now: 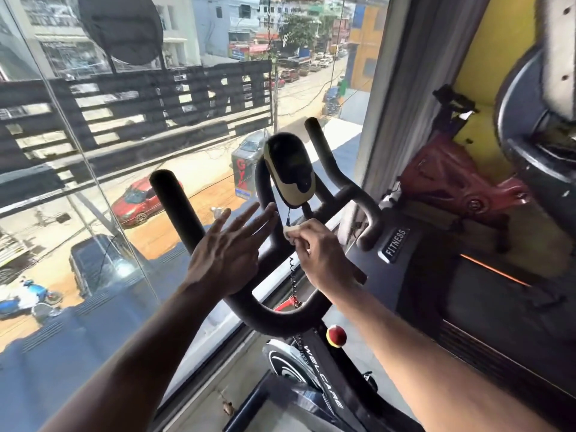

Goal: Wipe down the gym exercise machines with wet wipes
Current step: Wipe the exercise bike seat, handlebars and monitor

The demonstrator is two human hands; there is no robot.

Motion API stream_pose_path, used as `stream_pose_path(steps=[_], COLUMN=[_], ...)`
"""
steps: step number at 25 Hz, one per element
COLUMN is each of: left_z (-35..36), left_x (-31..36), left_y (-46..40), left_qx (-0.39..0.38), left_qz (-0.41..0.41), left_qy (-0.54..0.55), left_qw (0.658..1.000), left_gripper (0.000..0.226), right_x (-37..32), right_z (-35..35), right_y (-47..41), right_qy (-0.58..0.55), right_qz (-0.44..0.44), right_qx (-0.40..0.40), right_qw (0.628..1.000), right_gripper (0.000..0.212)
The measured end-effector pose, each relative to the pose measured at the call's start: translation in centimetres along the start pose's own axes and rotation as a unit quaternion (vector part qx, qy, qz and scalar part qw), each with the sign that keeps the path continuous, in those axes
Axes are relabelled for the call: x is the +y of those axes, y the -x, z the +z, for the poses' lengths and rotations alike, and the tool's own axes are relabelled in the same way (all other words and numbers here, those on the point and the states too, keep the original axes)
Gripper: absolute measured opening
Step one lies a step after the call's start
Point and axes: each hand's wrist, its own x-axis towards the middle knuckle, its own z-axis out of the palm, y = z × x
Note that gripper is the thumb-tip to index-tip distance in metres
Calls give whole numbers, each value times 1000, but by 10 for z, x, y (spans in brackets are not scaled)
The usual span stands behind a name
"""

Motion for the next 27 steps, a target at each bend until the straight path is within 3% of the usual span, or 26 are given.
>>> stream_pose_path(steps=[3,6,9,11,13,16,20,25,27], left_z=[-4,-10,-10,-7,-5,-6,-5,-5,-4], left_x=[2,5,7,9,12,13,11,-11,-26], left_y=[0,-2,12,26,34,35,33,36,41], left_qx=[23,51,89,97,102,109,114,124,136], left_qz=[-25,-51,-161,-240,-268,-264,-251,-189,-174], left_qy=[-22,-38,-12,42,68,74,71,44,54], left_qw=[999,997,983,965,956,955,958,973,974], left_gripper=[81,77,75,82,83,81,85,75,71], right_x=[14,9,-19,-7,12,3,-17,-17,-42], right_z=[-5,5,15,4,-9,-2,3,2,12], right_y=[-8,-16,-1,0,-16,-18,18,2,17], right_qy=[45,71,24,8,13,18,-35,-37,-41], right_qz=[-42,25,48,26,66,105,13,71,28], right_qx=[-16,40,16,-6,15,28,-9,43,6], right_qw=[998,996,998,1000,998,994,999,996,999], right_gripper=[16,16,18,17,14,13,14,6,7])
